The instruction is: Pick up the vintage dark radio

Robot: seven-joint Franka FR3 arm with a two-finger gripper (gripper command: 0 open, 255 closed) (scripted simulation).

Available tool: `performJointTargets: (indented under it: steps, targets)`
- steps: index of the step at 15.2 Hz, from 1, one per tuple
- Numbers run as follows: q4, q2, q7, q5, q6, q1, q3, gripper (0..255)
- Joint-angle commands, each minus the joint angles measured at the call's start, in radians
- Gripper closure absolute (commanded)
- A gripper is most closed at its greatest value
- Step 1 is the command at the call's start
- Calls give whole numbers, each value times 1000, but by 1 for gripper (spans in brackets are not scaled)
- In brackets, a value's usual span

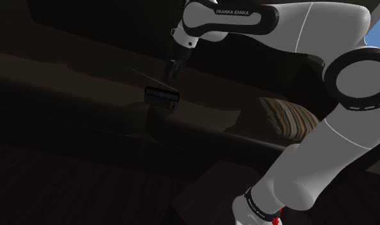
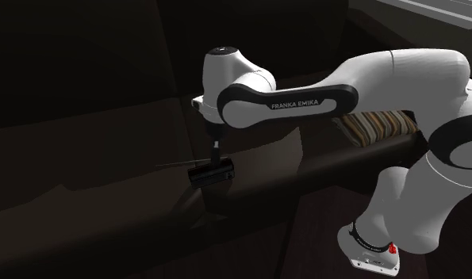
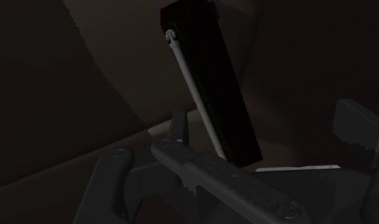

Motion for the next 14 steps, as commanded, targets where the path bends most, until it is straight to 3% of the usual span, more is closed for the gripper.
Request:
performJointTargets:
  steps: [1, 7, 14]
  targets:
    - [61, 64, -20, 8, 14, 7, 7, 0]
    - [305, 281, -65, 22, 17, 26, 33, 0]
    - [239, 292, -77, 27, 93, 27, 34, 0]
